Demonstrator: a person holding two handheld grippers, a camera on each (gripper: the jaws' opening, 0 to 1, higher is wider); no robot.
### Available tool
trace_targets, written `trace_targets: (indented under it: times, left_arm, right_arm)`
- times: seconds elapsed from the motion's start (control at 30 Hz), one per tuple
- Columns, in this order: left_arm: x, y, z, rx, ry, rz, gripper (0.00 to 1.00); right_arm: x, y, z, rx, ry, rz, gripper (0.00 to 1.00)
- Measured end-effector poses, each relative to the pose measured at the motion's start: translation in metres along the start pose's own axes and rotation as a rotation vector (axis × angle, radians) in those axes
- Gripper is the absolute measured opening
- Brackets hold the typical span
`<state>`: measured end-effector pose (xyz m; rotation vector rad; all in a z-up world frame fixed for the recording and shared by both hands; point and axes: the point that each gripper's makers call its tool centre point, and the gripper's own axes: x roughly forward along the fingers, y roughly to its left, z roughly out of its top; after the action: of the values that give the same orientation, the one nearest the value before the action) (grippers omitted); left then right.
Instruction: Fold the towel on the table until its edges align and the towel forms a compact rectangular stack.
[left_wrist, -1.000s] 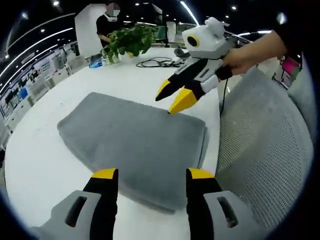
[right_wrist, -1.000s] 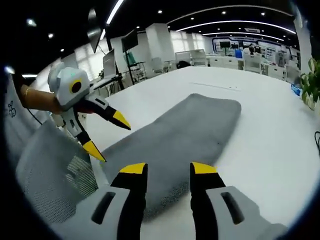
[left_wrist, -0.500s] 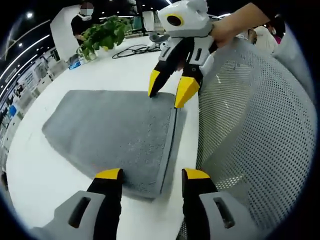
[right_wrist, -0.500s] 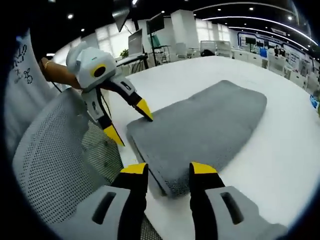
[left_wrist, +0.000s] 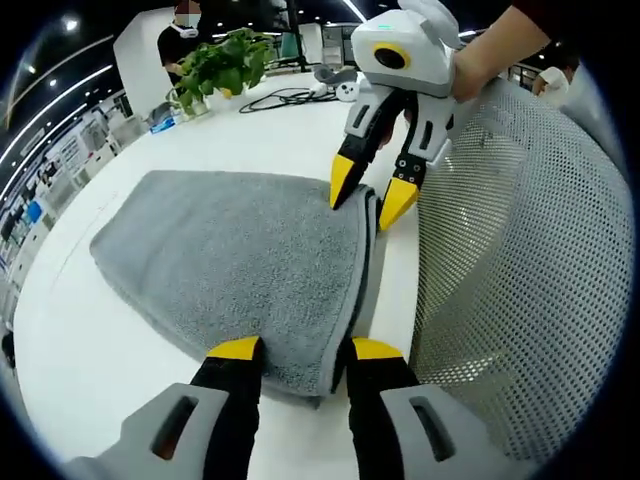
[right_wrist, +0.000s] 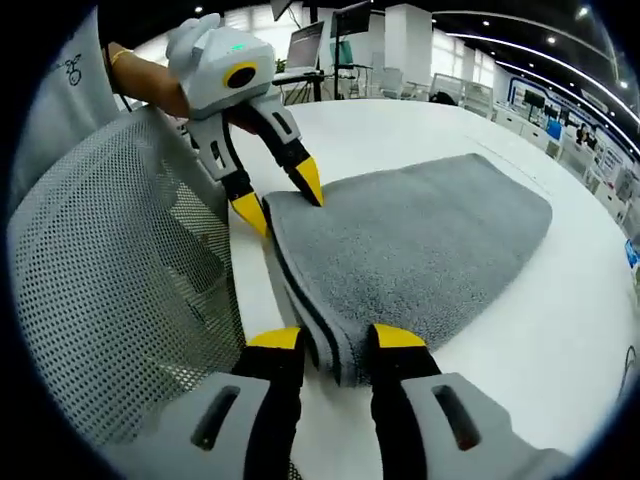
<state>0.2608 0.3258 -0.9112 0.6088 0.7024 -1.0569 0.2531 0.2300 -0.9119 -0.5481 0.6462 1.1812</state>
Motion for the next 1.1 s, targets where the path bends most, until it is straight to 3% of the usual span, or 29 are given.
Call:
trace_targets:
  times: [0.1, 0.17, 0.27, 0.5, 0.77, 0.93, 1.03, 1.1]
  left_arm:
    - [0.0, 0.001, 0.0, 0.002, -0.011, 0.004, 0.32]
    - [0.0, 0.002, 0.0, -0.005, -0.018, 0.007, 0.31]
    - [0.001, 0.003, 0.001, -0.013, -0.023, 0.015, 0.29]
    - [0.005, 0.006, 0.004, 0.016, 0.007, 0.03, 0.23]
    - [0.01, 0.005, 0.005, 0.053, 0.06, 0.048, 0.15]
    - [0.006, -0.006, 0.001, 0.099, 0.1, 0.029, 0.13]
    - [0.003, -0.016, -0.001, 0.131, 0.111, 0.004, 0.13]
    - [0.002, -0.023, -0.003, 0.139, 0.119, -0.017, 0.13]
  right_arm:
    - [0.001, 0.003, -0.001, -0.115, 0.03, -0.007, 0.23]
    - [0.001, 0.002, -0.001, -0.073, 0.023, -0.004, 0.23]
    - [0.002, -0.001, -0.001, -0.079, 0.011, -0.01, 0.19]
    - [0.005, -0.006, 0.002, -0.138, 0.054, -0.048, 0.1]
    - [0.005, -0.007, 0.001, -0.095, 0.096, -0.064, 0.08]
    - [0.001, 0.005, -0.002, -0.097, 0.135, -0.028, 0.08]
    - [-0.003, 0.018, -0.005, 0.011, 0.162, 0.009, 0.08]
    - [-0.004, 0.024, -0.005, -0.03, 0.181, 0.023, 0.07]
